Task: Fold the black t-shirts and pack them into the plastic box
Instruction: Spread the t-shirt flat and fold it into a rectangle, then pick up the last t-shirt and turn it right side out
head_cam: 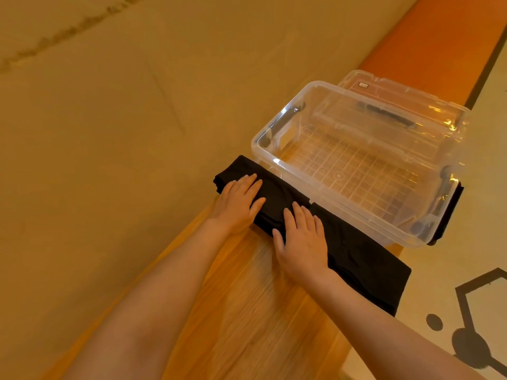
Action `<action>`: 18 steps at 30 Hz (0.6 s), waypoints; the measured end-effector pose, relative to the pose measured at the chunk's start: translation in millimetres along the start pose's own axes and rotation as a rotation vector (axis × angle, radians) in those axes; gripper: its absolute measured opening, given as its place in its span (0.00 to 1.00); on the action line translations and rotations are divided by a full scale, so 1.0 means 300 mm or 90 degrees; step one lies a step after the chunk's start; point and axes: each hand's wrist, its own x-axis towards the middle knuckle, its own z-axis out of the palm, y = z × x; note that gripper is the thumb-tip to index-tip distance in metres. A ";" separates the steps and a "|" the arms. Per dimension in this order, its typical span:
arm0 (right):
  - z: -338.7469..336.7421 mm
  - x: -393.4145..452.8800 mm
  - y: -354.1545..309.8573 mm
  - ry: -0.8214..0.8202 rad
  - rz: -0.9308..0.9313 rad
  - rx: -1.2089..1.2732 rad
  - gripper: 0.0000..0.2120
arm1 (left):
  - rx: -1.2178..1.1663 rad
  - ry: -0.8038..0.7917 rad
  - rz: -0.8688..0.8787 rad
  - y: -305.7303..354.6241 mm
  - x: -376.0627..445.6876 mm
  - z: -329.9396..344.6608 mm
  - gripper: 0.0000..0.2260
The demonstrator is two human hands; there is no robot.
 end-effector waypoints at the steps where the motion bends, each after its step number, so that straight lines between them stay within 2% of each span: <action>1: -0.012 -0.003 -0.006 0.008 -0.012 -0.006 0.25 | 0.014 0.000 -0.006 0.003 -0.020 -0.007 0.24; 4: -0.042 -0.020 -0.036 0.024 -0.064 -0.017 0.24 | 0.084 0.018 -0.010 0.018 -0.117 -0.026 0.25; 8: -0.055 -0.073 -0.090 -0.019 -0.189 -0.041 0.22 | 0.155 0.041 -0.040 0.014 -0.311 -0.046 0.25; 11: -0.052 -0.127 -0.147 -0.096 -0.265 -0.047 0.23 | 0.192 0.049 -0.151 0.016 -0.497 -0.049 0.24; 18: -0.044 -0.239 -0.335 -0.208 -0.456 -0.092 0.25 | 0.163 0.099 -0.390 0.025 -0.929 -0.025 0.23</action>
